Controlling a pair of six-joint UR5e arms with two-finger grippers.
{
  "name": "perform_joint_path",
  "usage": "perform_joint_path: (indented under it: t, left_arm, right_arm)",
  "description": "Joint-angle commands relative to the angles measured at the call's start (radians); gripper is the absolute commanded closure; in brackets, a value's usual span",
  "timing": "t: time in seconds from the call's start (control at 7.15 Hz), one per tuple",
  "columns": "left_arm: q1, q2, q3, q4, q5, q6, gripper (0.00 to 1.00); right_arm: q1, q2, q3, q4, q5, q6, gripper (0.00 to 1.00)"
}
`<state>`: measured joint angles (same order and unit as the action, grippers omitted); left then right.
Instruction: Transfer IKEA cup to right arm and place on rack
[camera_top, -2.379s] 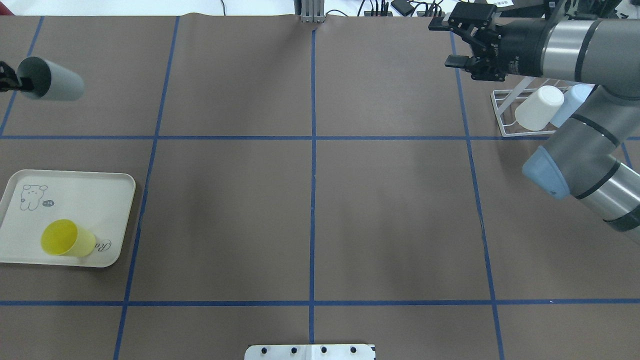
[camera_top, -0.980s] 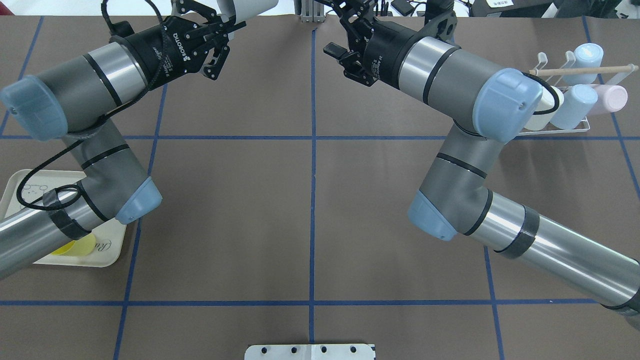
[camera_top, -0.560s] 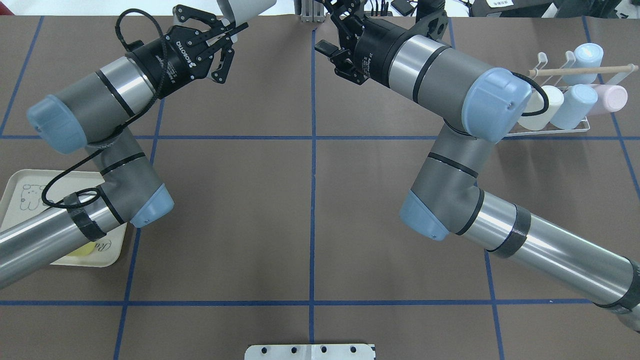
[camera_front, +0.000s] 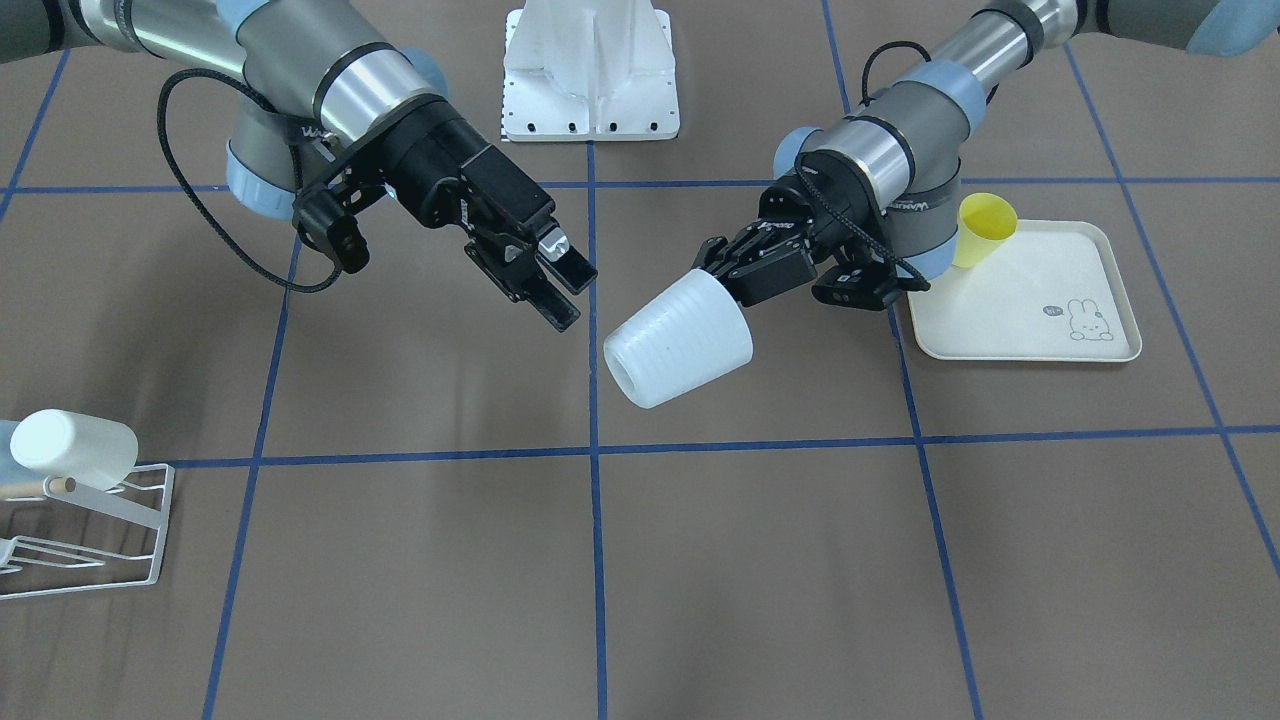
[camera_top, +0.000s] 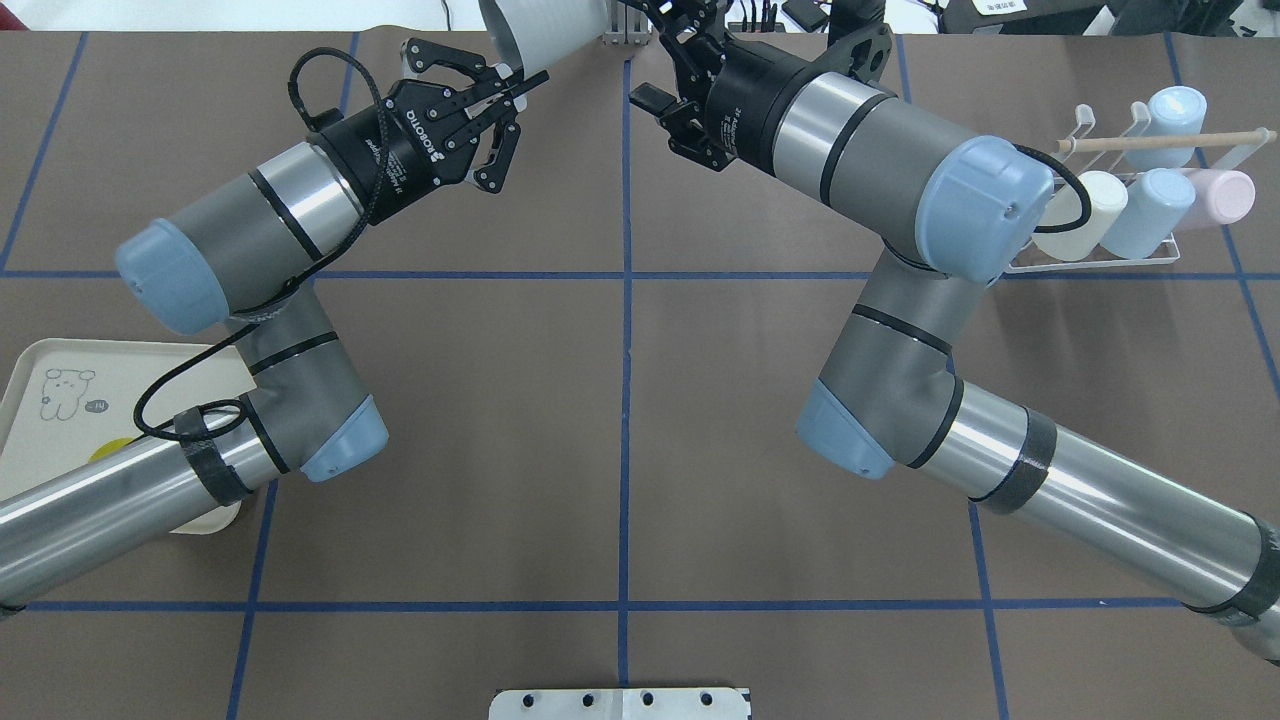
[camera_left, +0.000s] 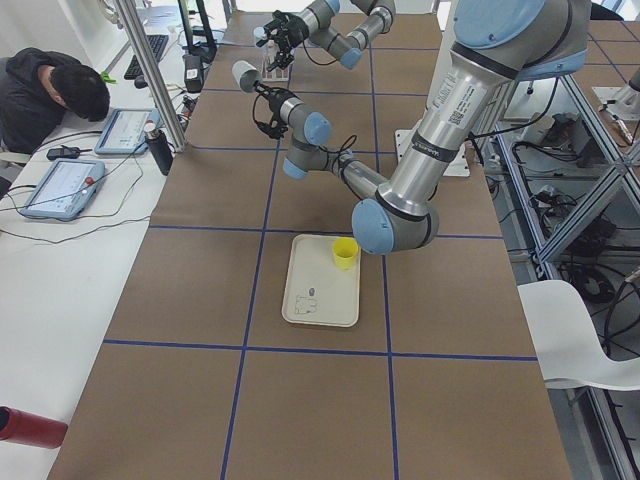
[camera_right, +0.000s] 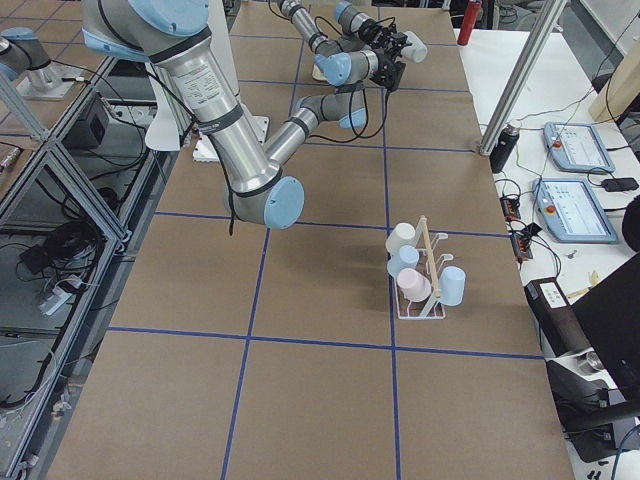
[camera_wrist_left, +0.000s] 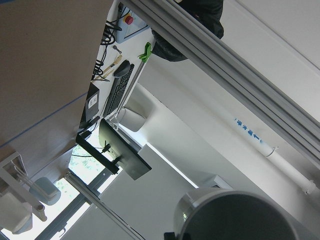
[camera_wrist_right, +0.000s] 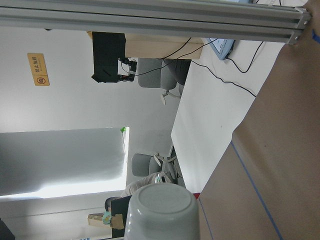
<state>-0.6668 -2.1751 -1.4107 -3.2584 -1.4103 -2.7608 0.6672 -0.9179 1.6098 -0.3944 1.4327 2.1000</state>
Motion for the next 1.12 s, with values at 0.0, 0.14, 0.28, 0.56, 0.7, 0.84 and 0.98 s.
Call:
perform_joint_path:
  t: [0.0,0.14,0.28,0.56,0.7,0.84,0.98]
  left_arm:
    - [0.016,-0.011,-0.005,0.003,0.002,0.004,1.00]
    - [0.027,-0.020,-0.010,0.006,0.005,0.004,1.00]
    - [0.050,-0.020,-0.010,0.006,0.034,0.009,1.00]
    - [0.076,-0.025,-0.011,0.008,0.056,0.010,1.00]
    - [0.076,-0.028,-0.014,0.008,0.056,0.010,1.00]
    - [0.076,-0.026,-0.020,0.008,0.056,0.010,1.00]
    - [0.076,-0.026,-0.023,0.008,0.056,0.010,1.00]
  right_arm:
    - [0.000,0.001,-0.005,0.000,0.000,0.000,0.01]
    - [0.000,0.001,-0.005,0.000,0.000,0.000,0.01]
    - [0.000,0.005,-0.005,0.000,0.000,0.000,0.01]
    - [0.000,0.004,-0.007,0.000,0.000,0.000,0.00]
    - [0.000,0.004,-0.010,0.000,0.000,0.000,0.01]
    - [0.000,0.004,-0.013,0.000,0.000,0.000,0.01]
    - [0.000,0.004,-0.013,0.000,0.002,0.000,0.01]
